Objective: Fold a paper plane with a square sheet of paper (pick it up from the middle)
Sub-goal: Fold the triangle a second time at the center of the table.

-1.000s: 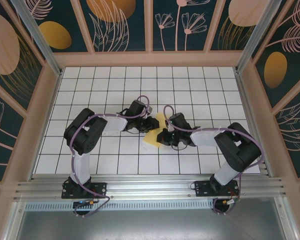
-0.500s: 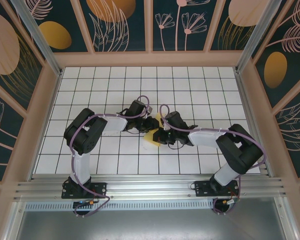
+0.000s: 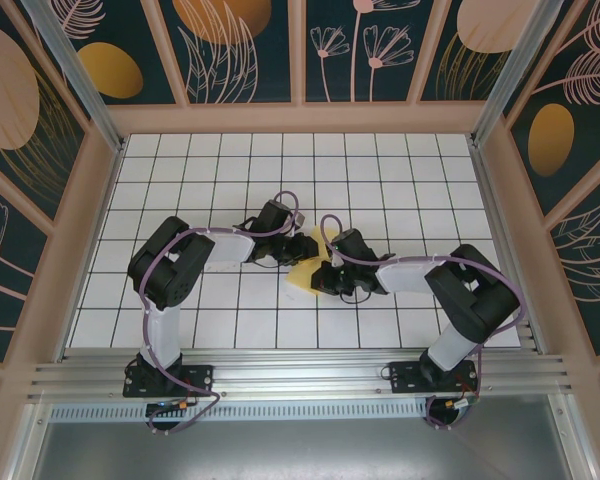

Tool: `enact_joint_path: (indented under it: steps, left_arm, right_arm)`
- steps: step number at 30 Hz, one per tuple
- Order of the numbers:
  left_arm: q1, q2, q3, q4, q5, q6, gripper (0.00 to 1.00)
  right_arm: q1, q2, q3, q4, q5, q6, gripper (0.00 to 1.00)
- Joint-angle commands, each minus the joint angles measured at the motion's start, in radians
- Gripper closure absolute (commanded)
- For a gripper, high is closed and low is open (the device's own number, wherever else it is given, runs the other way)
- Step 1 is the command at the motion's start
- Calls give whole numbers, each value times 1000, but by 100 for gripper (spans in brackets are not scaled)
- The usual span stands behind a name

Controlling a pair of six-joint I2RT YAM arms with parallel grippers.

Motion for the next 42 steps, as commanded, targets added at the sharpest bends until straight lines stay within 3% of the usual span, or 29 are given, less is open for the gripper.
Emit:
enact_joint_path:
  steps: [1,19,27,33,42]
  left_arm:
    - [-2,32,-27,-70,-33,26,70]
    - [-2,28,-33,-69,-39,30,71]
    - [-2,18,-29,-62,-46,29,71]
    - [-1,17,-36,-50,-42,21,71]
    - [-2,7,-46,-37,-50,8,71]
  right_arm:
    - [-7,3,-13,9,3,3,92]
    - [-10,66,-33,23,-21,23,93]
    - [-24,-82,13,-24,-2,26,93]
    - [-93,-198,-40,20,35,85,92]
    - [-73,-98,-4,73,-41,89,92]
